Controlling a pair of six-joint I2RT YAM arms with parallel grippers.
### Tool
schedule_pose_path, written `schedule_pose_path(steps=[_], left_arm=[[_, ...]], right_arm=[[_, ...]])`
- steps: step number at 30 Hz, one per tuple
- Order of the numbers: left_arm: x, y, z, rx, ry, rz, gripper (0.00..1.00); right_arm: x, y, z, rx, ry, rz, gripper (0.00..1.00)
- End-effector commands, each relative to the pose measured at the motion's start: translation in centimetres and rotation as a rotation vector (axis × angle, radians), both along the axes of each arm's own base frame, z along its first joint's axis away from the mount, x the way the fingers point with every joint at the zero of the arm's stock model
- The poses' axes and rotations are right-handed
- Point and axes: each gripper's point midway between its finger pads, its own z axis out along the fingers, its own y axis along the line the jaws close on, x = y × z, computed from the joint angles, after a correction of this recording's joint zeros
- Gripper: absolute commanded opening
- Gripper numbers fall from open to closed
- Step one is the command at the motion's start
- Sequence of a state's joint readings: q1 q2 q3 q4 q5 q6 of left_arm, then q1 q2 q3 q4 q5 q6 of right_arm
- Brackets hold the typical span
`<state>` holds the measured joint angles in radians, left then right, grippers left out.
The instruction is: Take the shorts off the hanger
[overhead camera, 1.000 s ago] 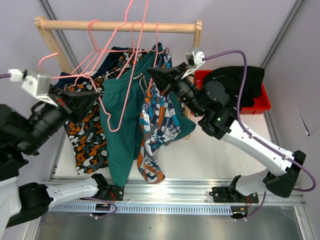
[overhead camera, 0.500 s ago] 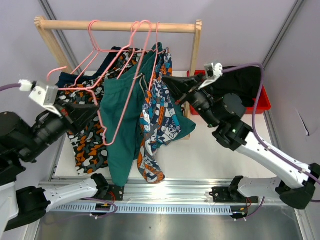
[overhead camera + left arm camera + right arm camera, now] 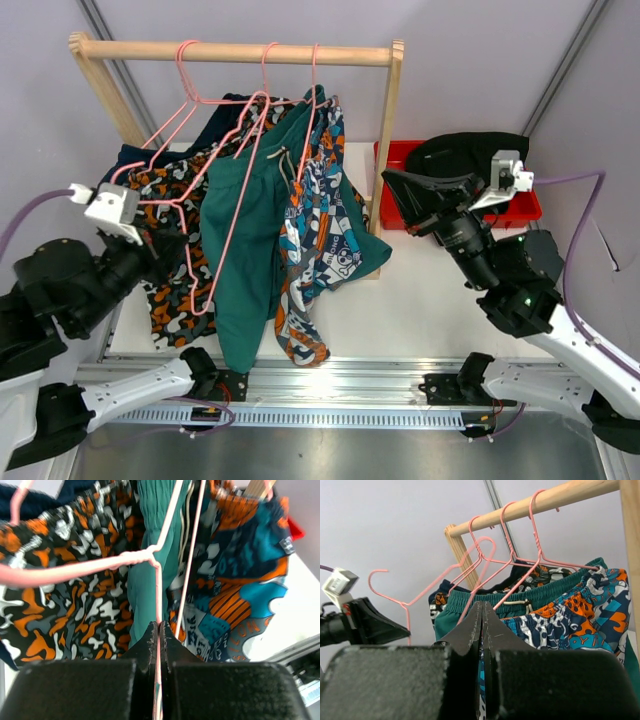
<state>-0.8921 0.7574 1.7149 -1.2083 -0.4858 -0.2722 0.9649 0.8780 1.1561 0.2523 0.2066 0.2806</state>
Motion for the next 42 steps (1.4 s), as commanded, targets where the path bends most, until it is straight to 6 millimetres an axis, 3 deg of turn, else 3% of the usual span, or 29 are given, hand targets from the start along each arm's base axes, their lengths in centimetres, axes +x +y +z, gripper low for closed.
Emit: schedule_pose_path(steps=[1, 4, 9, 13, 16, 17, 24, 29, 31, 32, 34, 38, 42], left_arm=[[0.8, -1.2, -0.4, -0.029, 0.011, 0.007, 0.00], [1.5, -2.0, -1.0, -0.016, 0.022, 0.012, 0.00], [3.3, -3.8, 0.2, -0.011, 0.005, 0.022, 0.00], [6.1, -6.5, 0.7, 0.042, 0.005, 0.037, 0.00], [7.4, -7.6, 2.5, 0.043, -0.026, 0.043, 0.00], [8.4, -8.6, 2.0, 0.074, -0.012, 0.053, 0.00], [12.2, -12.5, 4.6, 0.083, -0.066, 0.061, 0.00], [15.2, -14.4, 7.5, 0.069, -0.110, 0.062, 0.00], [16.9, -15.8, 6.7, 0.107, -0.096, 0.054, 0.00], [16.8, -15.7, 8.6, 0.074, -0.133, 0.055, 0.00], [17.7, -16.1, 9.4, 0.074, -0.151, 0.049, 0.00], [20.3, -17.7, 8.1, 0.069, -0.130, 0.026, 0.00], [22.1, -18.1, 7.2, 0.077, -0.115, 0.036, 0.00]], right_arm=[[-0.5, -1.5, 0.1, 0.043, 0.021, -0.022, 0.00], [-0.7, -2.1, -0.4, 0.046, 0.032, -0.030, 0.00], [-1.2, -3.2, -0.8, 0.066, 0.037, -0.031, 0.00], [-1.5, -3.7, -1.2, 0.065, 0.045, -0.036, 0.00], [-1.9, -4.5, -1.1, 0.072, 0.041, -0.042, 0.00], [-2.0, -4.8, -1.1, 0.076, 0.040, -0.045, 0.00], [-2.8, -6.5, -1.7, 0.080, 0.047, -0.061, 0.00], [-3.6, -7.9, -2.3, 0.104, 0.053, -0.061, 0.00], [-3.6, -8.0, -2.9, 0.101, 0.063, -0.064, 0.00], [-3.7, -8.4, -3.1, 0.106, 0.065, -0.067, 0.00], [-3.6, -8.6, -3.7, 0.104, 0.074, -0.076, 0.00], [-3.7, -9.2, -4.2, 0.108, 0.080, -0.089, 0.00], [-3.9, -9.6, -4.6, 0.109, 0.083, -0.096, 0.00]])
